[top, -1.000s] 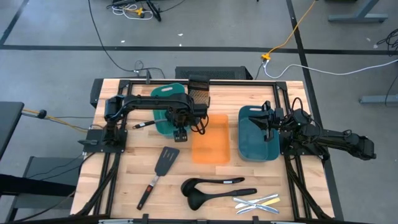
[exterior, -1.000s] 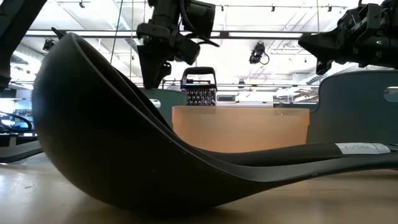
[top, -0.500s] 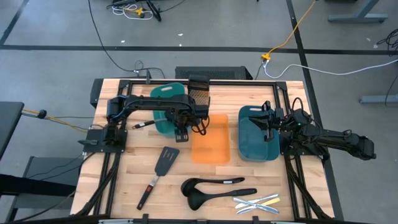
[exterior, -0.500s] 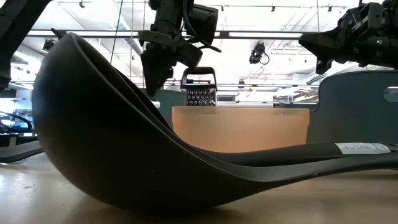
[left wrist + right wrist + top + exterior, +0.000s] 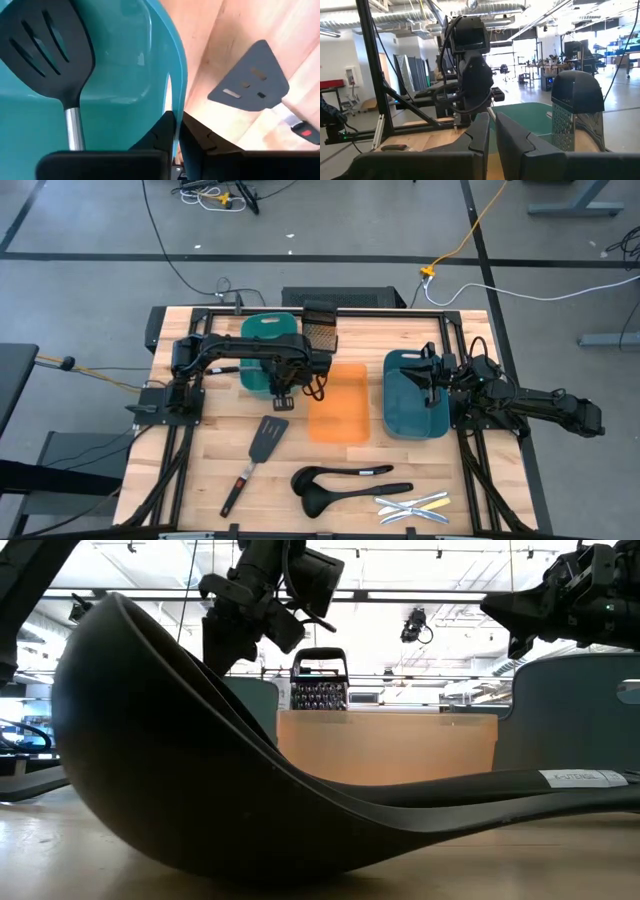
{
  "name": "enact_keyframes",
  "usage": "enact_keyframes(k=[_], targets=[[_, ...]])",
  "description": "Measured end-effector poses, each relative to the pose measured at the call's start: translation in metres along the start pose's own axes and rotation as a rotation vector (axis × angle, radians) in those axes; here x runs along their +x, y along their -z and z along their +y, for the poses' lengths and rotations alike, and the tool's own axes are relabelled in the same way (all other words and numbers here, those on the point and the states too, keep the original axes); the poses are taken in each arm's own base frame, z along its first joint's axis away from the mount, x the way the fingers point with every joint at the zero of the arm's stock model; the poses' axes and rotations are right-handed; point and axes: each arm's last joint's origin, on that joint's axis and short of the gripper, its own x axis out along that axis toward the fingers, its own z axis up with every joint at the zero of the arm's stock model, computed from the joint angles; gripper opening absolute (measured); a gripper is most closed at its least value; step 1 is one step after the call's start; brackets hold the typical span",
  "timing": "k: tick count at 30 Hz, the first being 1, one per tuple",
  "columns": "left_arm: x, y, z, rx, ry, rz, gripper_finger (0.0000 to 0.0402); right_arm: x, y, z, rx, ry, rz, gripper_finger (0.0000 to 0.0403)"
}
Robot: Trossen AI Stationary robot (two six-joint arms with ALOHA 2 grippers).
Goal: Pick & Place Kitchen Items
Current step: Adjust the green bin, then put the blue spatula into the green bin
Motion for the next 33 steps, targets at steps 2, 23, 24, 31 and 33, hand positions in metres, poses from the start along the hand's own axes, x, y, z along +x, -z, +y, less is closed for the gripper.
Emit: enact_keyframes(k=[2,23,24,31,33], targets=[[0.0,0.0,-0.003,-0.006,0.015,-0.003,0.002,0.0,0.0,0.0,0.0,0.0,0.0,0.0044],[0.001,0.001,-0.018,0.004,0.02,-0.001,0.0167,0.0,0.0,0.0,0.0,0.0,0.0,0.0044],[0.0,0.002,-0.018,0.008,0.02,-0.003,0.017,0.0,0.0,0.0,0.0,0.0,0.0,0.0044],[-0.022,0.02,-0.016,0.013,-0.009,-0.085,0.0164,0.0,0.0,0.0,0.0,0.001,0.002,0.0044],[-0.032,0.03,-0.015,0.012,-0.031,-0.131,0.0158,0.0,0.0,0.0,0.001,0.001,0.003,0.0044]])
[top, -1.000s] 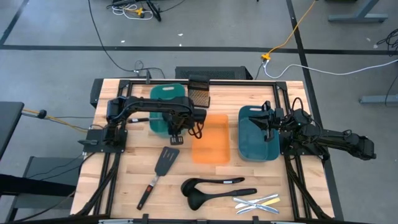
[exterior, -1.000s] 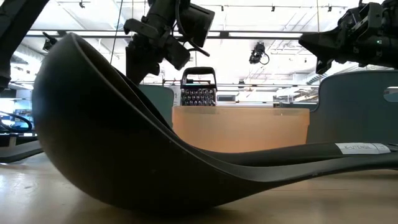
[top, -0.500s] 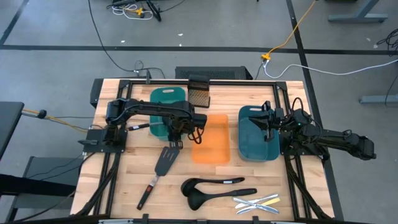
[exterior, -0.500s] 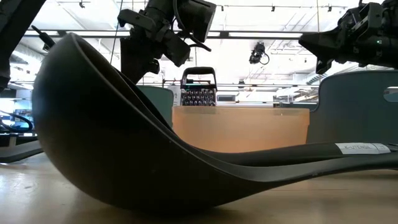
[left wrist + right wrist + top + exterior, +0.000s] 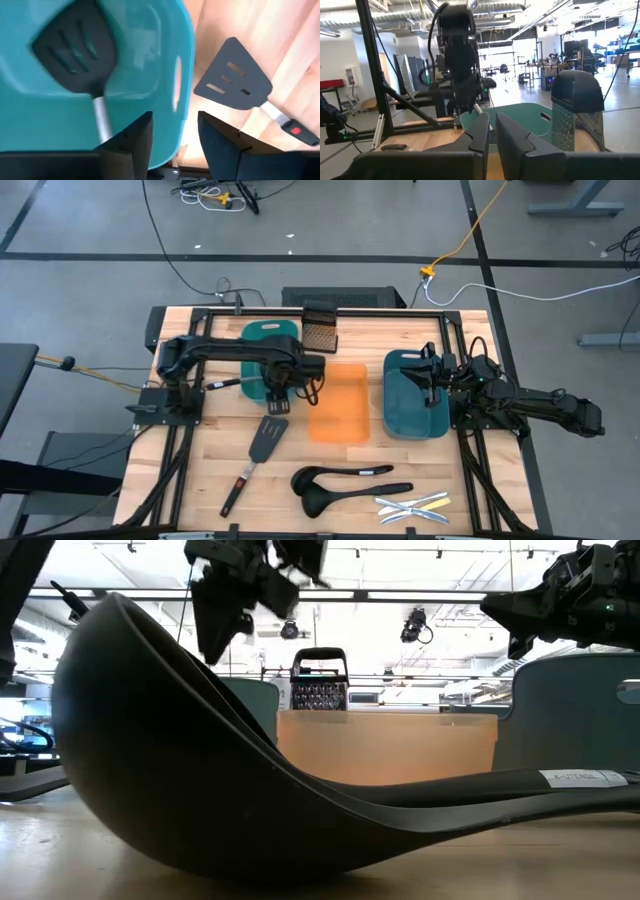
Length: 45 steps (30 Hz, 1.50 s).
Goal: Pick & Place Kitchen Items
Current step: Put the blue spatula into the green bin
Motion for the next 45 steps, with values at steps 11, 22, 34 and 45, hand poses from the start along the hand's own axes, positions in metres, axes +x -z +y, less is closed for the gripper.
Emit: enact_keyframes(k=[11,22,34,45], targets=[[-0.079,0.054,0.004,-0.014,0.016,-0.504,0.0019,0.0,0.001,0.0,0.002,0.001,0.007,0.0044],[-0.057,0.149,-0.008,-0.196,0.118,-0.766,0.0006,0.0,0.001,0.0,0.001,0.003,0.014,0.0044],[0.022,0.236,-0.022,-0.457,0.101,-1.166,0.0005,0.0,0.001,0.0,-0.006,0.003,0.014,0.0044],[0.053,0.243,-0.027,-0.242,0.077,-1.313,0.0003,0.0,0.001,0.0,-0.006,0.003,0.013,0.0044]])
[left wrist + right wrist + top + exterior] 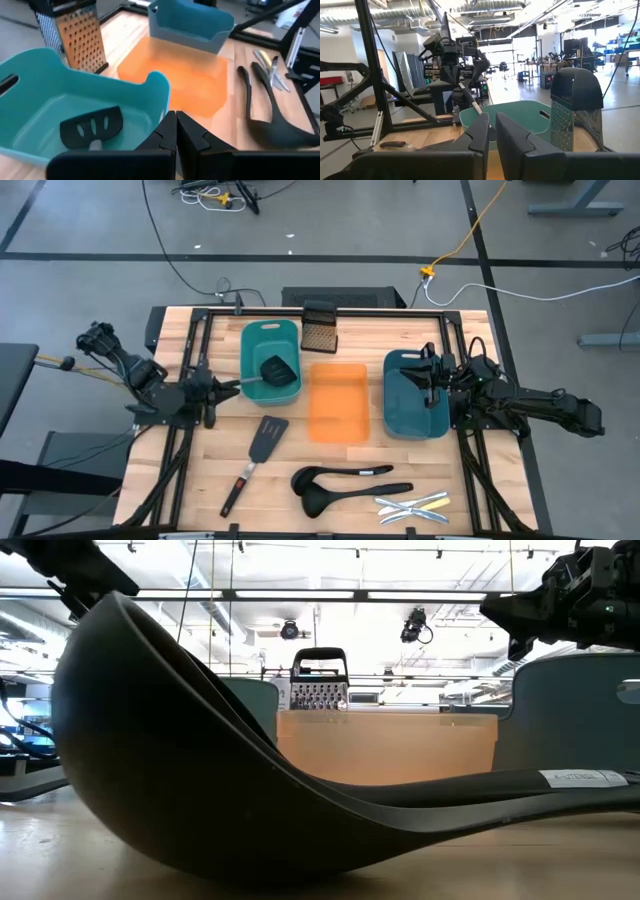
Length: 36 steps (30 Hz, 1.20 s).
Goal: Pick & Place Kitchen Items
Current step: Put the blue spatula into the green bin
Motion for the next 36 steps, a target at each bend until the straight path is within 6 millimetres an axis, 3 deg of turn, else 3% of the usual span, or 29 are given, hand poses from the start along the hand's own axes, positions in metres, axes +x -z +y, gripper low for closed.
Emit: enact_keyframes(k=[5,11,18,23,29,36], targets=[[-0.004,-0.004,-0.003,0.11,0.042,-0.041,0.0004,0.0,0.0,0.0,0.001,0.0,0.0,0.0044],[-0.017,-0.033,-0.013,0.228,0.194,-0.154,0.0004,0.0,0.0,0.0,0.003,0.0,0.0,0.0044],[-0.018,-0.049,-0.037,0.152,0.311,-0.012,0.0004,0.0,0.0,0.0,0.007,0.0,0.001,0.0044],[-0.007,-0.036,-0.08,0.151,0.248,0.26,0.0004,0.0,0.0,0.0,0.008,0.0,0.004,0.0044],[0.002,-0.01,-0.122,-0.06,0.087,0.639,0.0006,0.0,0.001,0.0,0.006,0.001,0.008,0.0044],[0.016,0.014,-0.141,-0.226,-0.067,0.766,0.005,0.0,0.001,0.0,0.002,0.001,0.009,0.0044]])
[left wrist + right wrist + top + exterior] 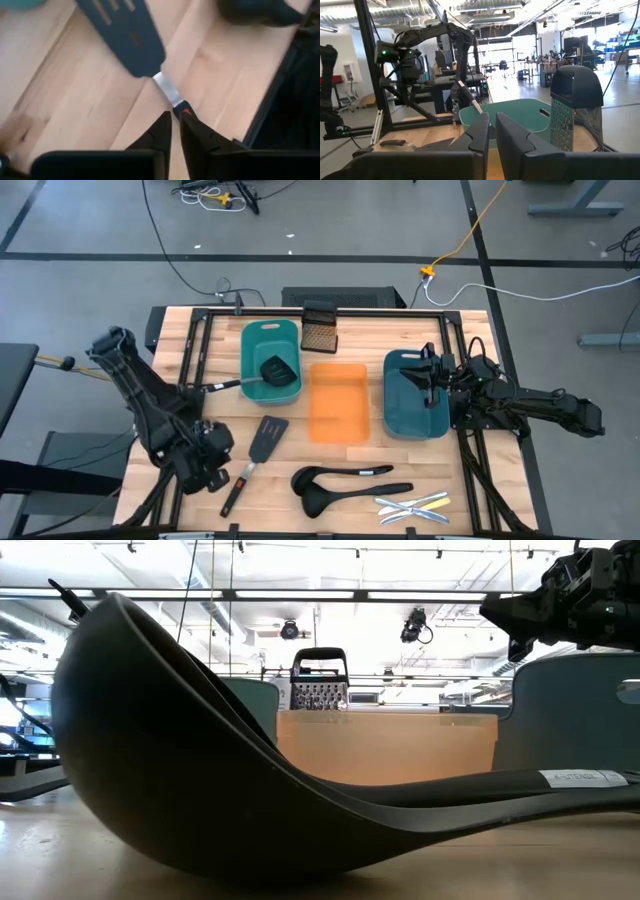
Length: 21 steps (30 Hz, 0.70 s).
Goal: Pick & Place Kitchen Items
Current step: Put the blue spatula into the green bin
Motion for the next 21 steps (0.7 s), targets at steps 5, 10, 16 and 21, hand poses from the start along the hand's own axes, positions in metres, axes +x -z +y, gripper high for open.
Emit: enact_keyframes(k=[5,10,16,21], targets=[[0.015,0.005,-0.007,-0.103,-0.044,0.033,0.0104,0.0,0.0,0.0,0.007,0.0,0.0,0.0044],[0.033,0.009,-0.014,-0.135,-0.098,0.055,0.0176,0.0,0.0,0.0,0.007,0.0,0.001,0.0044],[0.059,0.008,-0.025,-0.217,-0.123,0.073,0.0237,0.0,0.0,0.0,0.007,0.0,0.001,0.0044],[0.081,0.007,-0.03,-0.31,-0.161,0.101,0.0255,0.0,0.0,0.0,0.007,0.0,0.001,0.0044]])
